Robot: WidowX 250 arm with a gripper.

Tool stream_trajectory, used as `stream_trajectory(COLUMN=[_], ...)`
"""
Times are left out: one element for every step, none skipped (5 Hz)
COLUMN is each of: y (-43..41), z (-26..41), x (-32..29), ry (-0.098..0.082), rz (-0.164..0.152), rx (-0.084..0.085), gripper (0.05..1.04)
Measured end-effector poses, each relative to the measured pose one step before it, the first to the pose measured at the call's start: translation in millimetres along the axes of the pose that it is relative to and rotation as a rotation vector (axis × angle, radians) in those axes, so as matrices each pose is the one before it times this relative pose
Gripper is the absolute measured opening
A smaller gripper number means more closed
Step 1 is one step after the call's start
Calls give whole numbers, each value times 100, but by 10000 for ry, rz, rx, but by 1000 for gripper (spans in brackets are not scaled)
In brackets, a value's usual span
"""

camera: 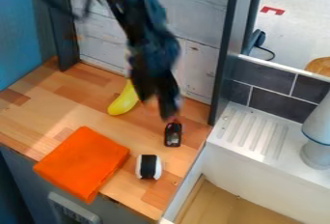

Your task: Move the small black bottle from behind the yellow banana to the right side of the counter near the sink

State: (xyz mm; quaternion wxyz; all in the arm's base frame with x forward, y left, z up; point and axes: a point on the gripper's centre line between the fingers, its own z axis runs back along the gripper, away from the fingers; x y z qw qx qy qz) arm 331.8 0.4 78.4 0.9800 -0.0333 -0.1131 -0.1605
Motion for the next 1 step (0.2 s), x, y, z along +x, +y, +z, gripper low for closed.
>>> stream_trajectory(y=[4110], z=[5882], x=[-2200], ry=[639], rz=[2500], rx=[805], gripper=[1000])
